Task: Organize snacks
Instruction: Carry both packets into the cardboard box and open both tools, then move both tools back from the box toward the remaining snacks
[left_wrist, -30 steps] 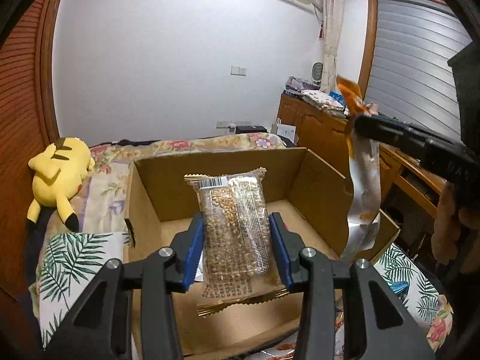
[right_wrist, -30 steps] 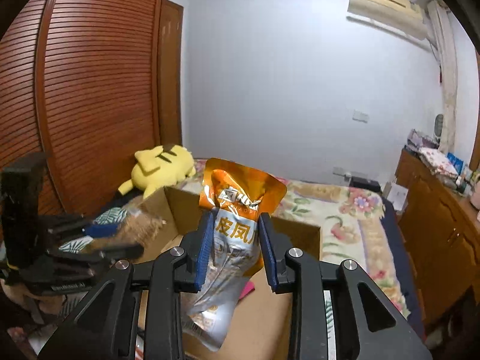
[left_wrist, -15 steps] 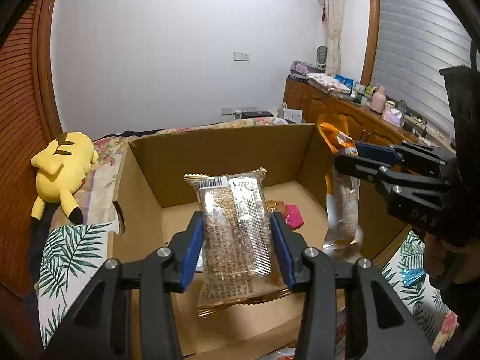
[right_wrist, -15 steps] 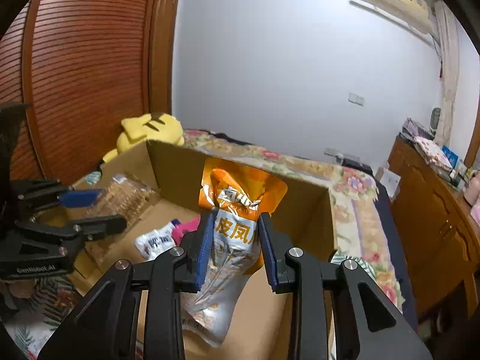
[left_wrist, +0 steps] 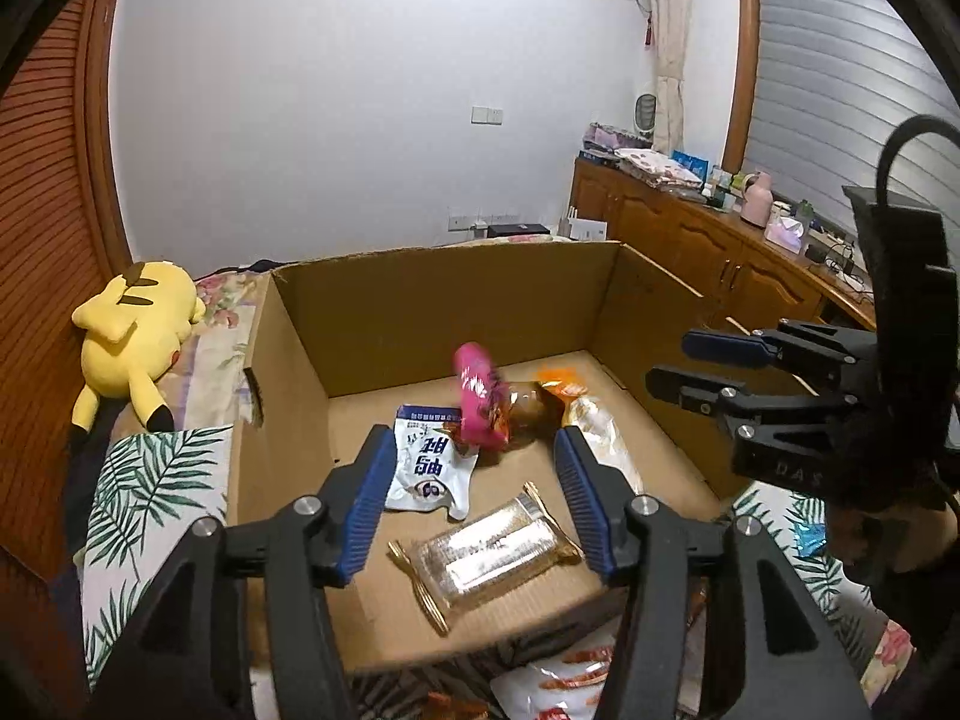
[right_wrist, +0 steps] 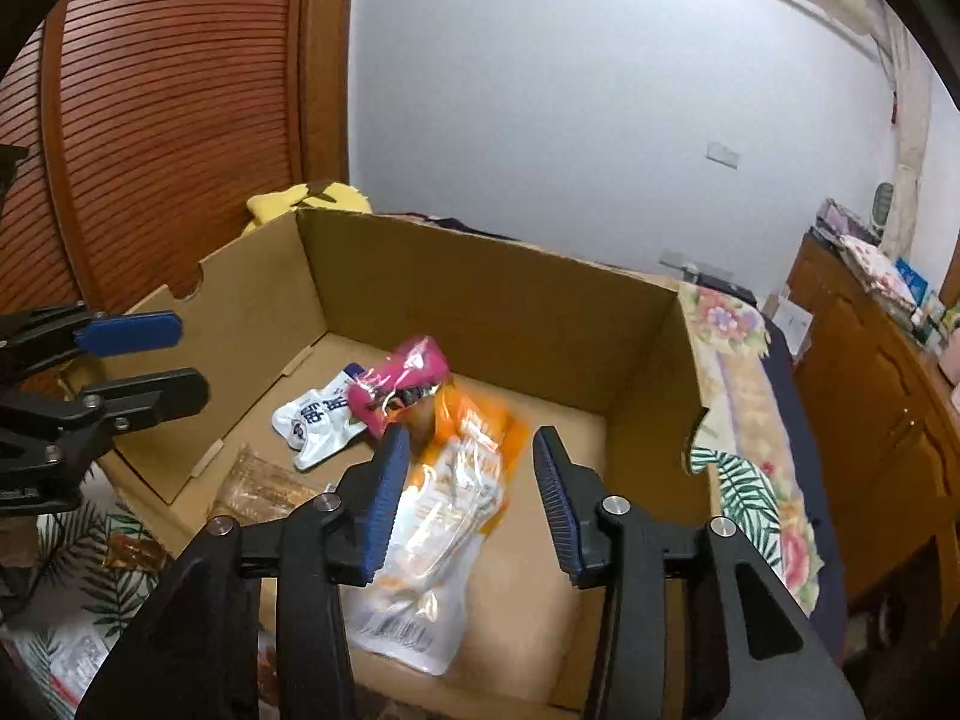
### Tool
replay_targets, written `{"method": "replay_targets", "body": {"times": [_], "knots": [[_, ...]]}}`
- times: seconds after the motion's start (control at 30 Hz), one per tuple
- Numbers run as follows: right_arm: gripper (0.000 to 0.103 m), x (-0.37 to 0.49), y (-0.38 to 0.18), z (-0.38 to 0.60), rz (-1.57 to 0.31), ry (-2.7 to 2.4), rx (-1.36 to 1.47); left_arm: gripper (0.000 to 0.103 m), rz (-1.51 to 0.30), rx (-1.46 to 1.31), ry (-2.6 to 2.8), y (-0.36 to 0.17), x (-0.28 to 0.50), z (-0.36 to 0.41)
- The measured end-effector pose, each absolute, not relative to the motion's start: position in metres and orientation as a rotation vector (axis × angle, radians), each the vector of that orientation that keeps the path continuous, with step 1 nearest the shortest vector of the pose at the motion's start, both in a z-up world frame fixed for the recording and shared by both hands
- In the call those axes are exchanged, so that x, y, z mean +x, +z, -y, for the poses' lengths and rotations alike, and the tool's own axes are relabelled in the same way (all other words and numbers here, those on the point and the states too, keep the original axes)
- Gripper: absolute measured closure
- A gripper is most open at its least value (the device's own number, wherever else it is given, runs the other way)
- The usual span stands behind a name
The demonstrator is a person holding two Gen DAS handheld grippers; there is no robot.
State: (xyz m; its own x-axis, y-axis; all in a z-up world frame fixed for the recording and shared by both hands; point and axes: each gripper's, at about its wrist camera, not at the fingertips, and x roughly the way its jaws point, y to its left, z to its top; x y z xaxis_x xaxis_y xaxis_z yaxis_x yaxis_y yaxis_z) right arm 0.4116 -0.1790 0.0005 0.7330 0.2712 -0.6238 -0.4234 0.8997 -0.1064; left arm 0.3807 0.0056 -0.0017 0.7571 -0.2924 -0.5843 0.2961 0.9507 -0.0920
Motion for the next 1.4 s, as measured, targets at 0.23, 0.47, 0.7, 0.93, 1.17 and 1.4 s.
{"method": "replay_targets", "body": {"times": [0.23,0.47,0.7,0.93,1.17,1.4], "knots": [[0.054,0.374,0.016,0.191,-0.621,0.422,-0.182,0.046,-0.6,0.031,-0.329,0.007,0.341,-0.011],[0.05,0.314,0.023,0.202,-0.599,0.448,-0.121,0.044,-0.604,0.033,-0.354,0.009,0.297,-0.014],[0.049,0.287,0.007,0.206,-0.638,0.451,-0.098,0.044,-0.641,0.028,-0.353,-0.004,0.262,-0.018],[0.047,0.269,-0.018,0.211,-0.672,0.435,-0.071,0.044,-0.71,0.04,-0.33,-0.032,0.23,-0.018],[0.041,0.25,-0.044,0.208,-0.667,0.427,-0.069,0.044,-0.784,0.021,-0.305,-0.063,0.211,-0.014],[0.033,0.241,-0.061,0.196,-0.672,0.441,-0.079,0.044,-0.851,0.026,-0.273,-0.086,0.204,-0.008]]}}
